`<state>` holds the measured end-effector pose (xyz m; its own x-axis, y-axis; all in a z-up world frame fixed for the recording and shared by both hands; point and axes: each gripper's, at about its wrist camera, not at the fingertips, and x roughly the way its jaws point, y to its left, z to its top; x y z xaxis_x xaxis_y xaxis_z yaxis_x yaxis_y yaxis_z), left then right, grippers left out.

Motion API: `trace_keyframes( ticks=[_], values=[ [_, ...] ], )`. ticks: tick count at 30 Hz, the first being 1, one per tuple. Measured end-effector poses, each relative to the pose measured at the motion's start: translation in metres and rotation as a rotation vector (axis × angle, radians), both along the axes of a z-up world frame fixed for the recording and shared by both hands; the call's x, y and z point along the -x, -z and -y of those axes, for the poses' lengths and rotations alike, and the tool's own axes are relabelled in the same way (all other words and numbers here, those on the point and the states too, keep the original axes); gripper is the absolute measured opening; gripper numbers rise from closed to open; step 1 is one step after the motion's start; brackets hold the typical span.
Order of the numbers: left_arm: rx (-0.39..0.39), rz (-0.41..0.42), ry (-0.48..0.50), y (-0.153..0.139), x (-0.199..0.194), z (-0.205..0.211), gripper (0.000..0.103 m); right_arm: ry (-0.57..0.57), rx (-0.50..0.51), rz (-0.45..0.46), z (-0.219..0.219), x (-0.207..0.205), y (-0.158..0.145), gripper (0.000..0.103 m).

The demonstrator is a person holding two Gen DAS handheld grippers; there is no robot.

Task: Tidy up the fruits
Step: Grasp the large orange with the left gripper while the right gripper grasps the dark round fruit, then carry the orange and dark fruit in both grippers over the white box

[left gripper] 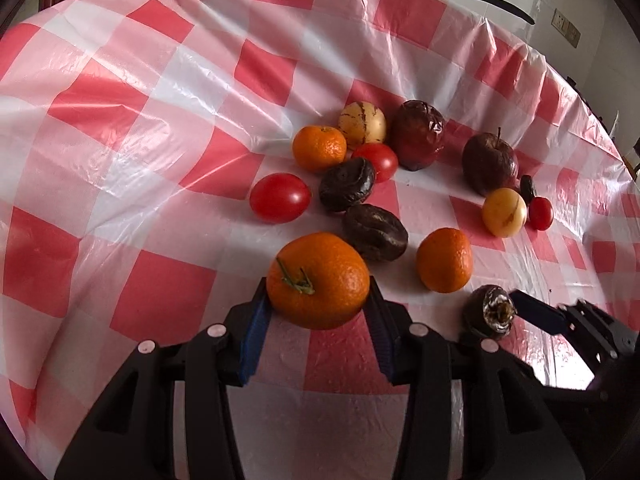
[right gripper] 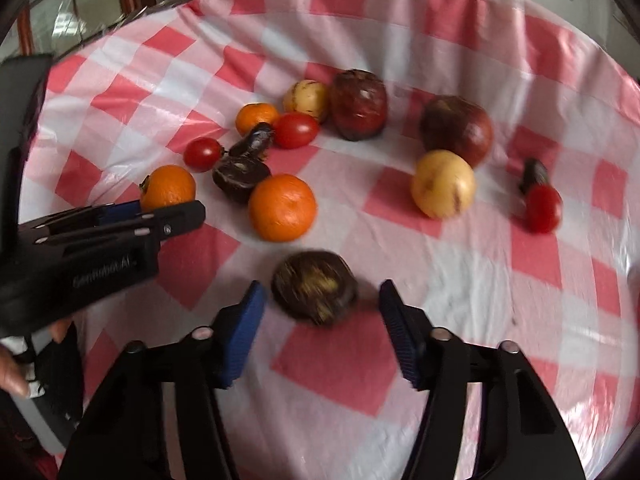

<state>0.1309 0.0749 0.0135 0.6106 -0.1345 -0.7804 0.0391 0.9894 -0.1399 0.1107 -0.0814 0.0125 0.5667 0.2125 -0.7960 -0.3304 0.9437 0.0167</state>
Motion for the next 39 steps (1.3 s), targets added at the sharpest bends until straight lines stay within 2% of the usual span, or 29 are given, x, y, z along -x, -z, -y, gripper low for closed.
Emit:
trace_keyframes(
  ticks=[3, 9, 12, 16, 23, 29, 31, 33, 35, 39],
  values=[
    [0.006, -0.001, 0.0, 0.001, -0.001, 0.0, 0.046, -0.011, 0.022, 0.011, -0.009, -0.001, 0.0, 0.042],
    [0.026, 0.008, -0.009, -0.001, 0.003, -0.006, 0.047, 0.015, -0.029, -0.003, -0.002, 0.001, -0.001, 0.042],
    [0.038, 0.013, -0.013, -0.001, 0.002, -0.007, 0.048, 0.018, -0.026, -0.002, -0.003, 0.002, -0.001, 0.042],
    [0.014, 0.018, -0.003, -0.001, 0.003, -0.003, 0.046, 0.018, -0.035, -0.003, -0.004, 0.002, -0.002, 0.042],
    [0.037, 0.021, 0.002, -0.001, 0.002, -0.005, 0.045, 0.019, -0.041, -0.006, -0.003, 0.002, -0.002, 0.042],
    [0.063, 0.039, -0.056, -0.004, 0.008, -0.013, 0.044, 0.02, -0.054, -0.01, 0.0, 0.003, -0.001, 0.041],
    [0.028, 0.068, -0.081, -0.01, 0.023, -0.012, 0.044, 0.043, -0.107, -0.019, 0.009, 0.006, -0.002, 0.041],
    [0.027, 0.094, -0.082, -0.016, 0.043, -0.011, 0.044, 0.063, -0.153, -0.037, 0.019, 0.017, -0.004, 0.041],
    [0.024, 0.12, -0.083, -0.021, 0.064, -0.009, 0.044, 0.062, -0.219, -0.035, 0.027, 0.04, -0.009, 0.041],
    [0.011, 0.179, -0.11, -0.031, 0.115, -0.01, 0.044, 0.05, -0.255, -0.006, 0.033, 0.084, -0.022, 0.041]
  ],
)
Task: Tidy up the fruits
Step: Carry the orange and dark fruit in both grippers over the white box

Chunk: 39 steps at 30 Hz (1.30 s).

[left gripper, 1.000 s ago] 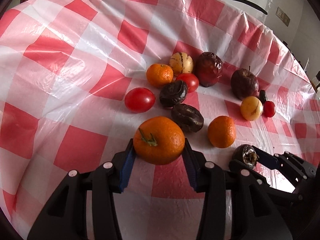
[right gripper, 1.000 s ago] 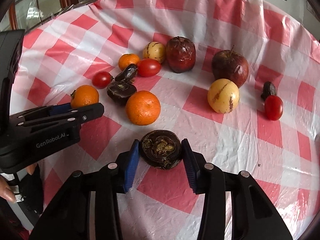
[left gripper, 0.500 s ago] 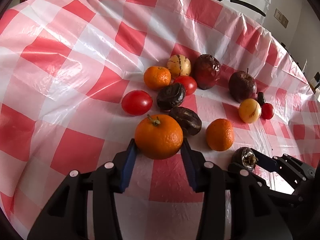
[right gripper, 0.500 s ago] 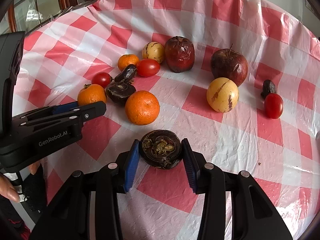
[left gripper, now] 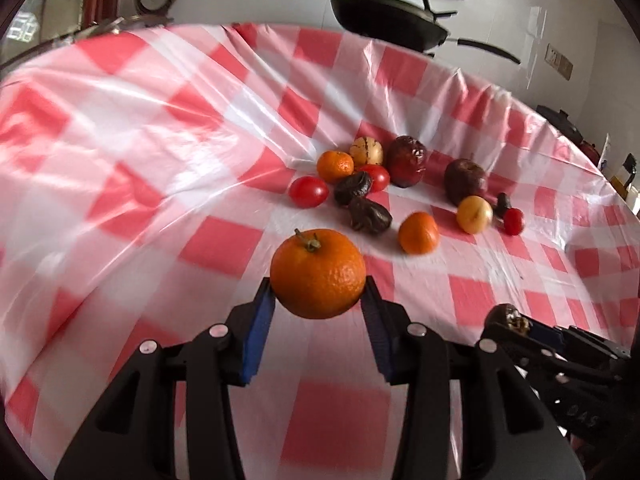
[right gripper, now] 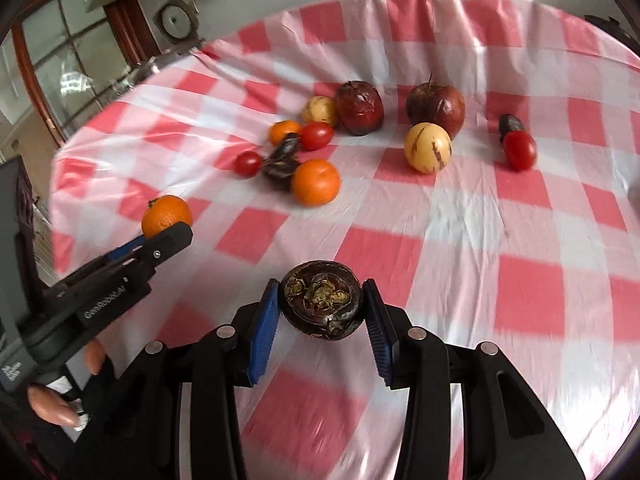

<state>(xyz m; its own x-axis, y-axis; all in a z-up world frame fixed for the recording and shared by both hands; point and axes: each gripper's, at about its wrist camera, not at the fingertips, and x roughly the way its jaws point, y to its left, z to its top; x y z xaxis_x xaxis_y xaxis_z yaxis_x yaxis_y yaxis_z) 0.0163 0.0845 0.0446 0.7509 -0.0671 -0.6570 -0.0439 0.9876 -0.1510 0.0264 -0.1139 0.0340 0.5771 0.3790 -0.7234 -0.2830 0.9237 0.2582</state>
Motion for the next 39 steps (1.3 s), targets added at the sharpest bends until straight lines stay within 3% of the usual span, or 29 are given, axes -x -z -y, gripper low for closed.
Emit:
trace_keyframes(
  ticks=[4, 9, 15, 29, 39],
  values=[
    [0.01, 0.042, -0.015, -0.008, 0.042, -0.002, 0.044, -0.004, -0.003, 0.001, 0.006, 0.031, -0.005, 0.041],
    [0.009, 0.028, -0.003, -0.007, 0.083, -0.002, 0.044, -0.014, -0.011, 0.003, 0.011, 0.068, -0.005, 0.041],
    [-0.053, 0.055, 0.022, -0.017, 0.132, -0.005, 0.045, -0.061, -0.008, 0.025, 0.004, 0.107, -0.014, 0.041],
    [-0.07, 0.002, -0.047, 0.001, 0.213, -0.064, 0.045, -0.29, 0.073, 0.073, -0.074, 0.174, -0.018, 0.041],
    [-0.05, -0.014, -0.193, 0.01, 0.278, -0.127, 0.045, -0.5, 0.123, 0.105, -0.143, 0.22, -0.012, 0.041]
  ],
)
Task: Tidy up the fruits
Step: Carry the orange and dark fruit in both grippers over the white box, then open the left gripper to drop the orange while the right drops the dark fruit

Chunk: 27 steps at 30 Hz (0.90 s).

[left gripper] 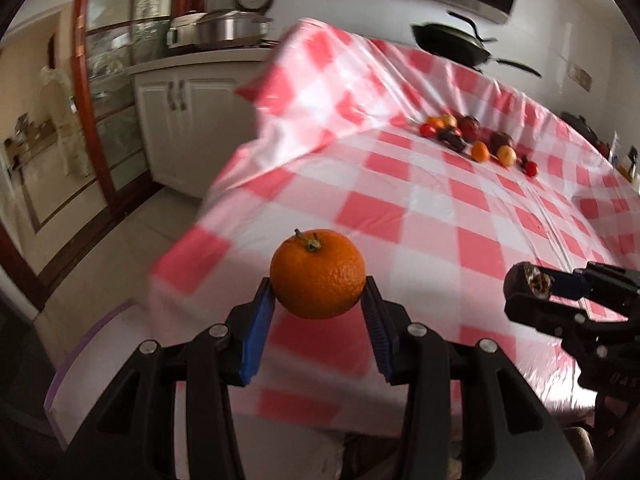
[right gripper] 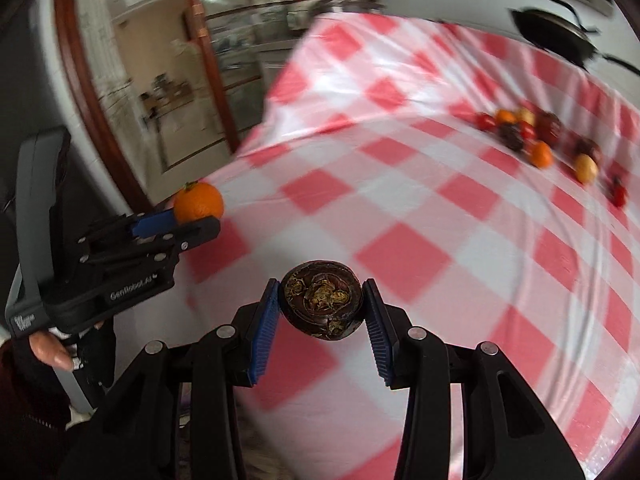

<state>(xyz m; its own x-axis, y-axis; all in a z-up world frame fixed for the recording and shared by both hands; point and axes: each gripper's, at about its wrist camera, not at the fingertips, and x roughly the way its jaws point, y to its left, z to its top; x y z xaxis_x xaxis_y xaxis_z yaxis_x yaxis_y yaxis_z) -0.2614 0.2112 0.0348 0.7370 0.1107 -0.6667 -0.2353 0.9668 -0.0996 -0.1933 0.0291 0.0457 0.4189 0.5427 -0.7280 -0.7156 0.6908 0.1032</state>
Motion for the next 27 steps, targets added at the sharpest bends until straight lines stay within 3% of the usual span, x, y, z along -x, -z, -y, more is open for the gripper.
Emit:
trace_keyframes(
  ticks=[6, 10, 17, 21, 23, 27],
  values=[
    [0.003, -0.007, -0.108, 0.008, 0.052, -0.043, 0.045, -0.214, 0.015, 0.048, -0.048, 0.046, -0.006, 0.042],
    [0.019, -0.066, -0.2, 0.033, 0.077, -0.073, 0.045, -0.379, 0.082, 0.049, -0.089, 0.079, 0.012, 0.042],
    [0.088, -0.253, -0.364, 0.108, 0.09, -0.12, 0.045, -0.582, 0.337, -0.016, -0.164, 0.11, 0.093, 0.042],
    [0.122, -0.386, -0.46, 0.149, 0.084, -0.141, 0.045, -0.588, 0.477, -0.136, -0.196, 0.102, 0.15, 0.042],
    [0.19, -0.41, -0.495, 0.166, 0.084, -0.153, 0.045, -0.582, 0.508, -0.181, -0.207, 0.098, 0.166, 0.042],
    [0.292, -0.469, -0.564, 0.197, 0.091, -0.171, 0.045, -0.598, 0.616, -0.195, -0.224, 0.1, 0.19, 0.042]
  ],
)
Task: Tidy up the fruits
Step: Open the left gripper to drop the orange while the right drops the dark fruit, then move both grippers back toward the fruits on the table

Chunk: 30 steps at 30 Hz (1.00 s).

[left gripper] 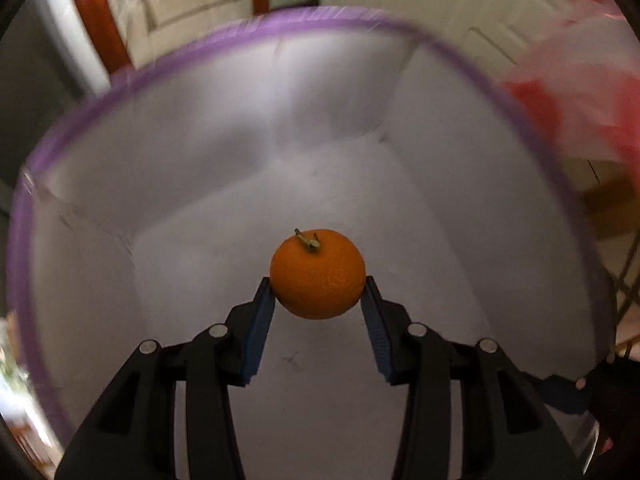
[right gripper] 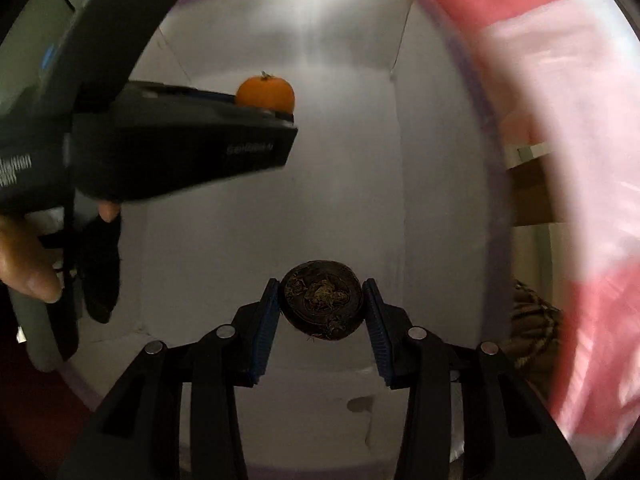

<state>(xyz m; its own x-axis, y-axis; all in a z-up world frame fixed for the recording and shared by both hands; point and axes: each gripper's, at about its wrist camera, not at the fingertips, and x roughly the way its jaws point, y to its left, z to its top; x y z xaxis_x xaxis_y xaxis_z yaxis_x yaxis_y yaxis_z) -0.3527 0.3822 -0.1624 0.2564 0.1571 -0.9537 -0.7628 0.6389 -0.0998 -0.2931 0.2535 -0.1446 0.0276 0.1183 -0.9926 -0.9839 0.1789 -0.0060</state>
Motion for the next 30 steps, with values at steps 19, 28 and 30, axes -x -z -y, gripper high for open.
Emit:
trace_keyframes(
  ticks=[19, 28, 30],
  values=[
    [-0.244, -0.001, -0.043, -0.057, 0.003, 0.005, 0.047, -0.084, -0.08, 0.057, 0.004, 0.035, -0.039, 0.07],
    [-0.979, 0.391, 0.066, -0.257, -0.008, 0.112, 0.102, -0.025, -0.73, 0.226, 0.099, 0.045, -0.223, 0.087],
    [-0.987, 0.445, 0.146, -0.28, -0.026, 0.143, 0.102, 0.063, -0.836, 0.336, 0.133, 0.032, -0.253, 0.087]
  ],
)
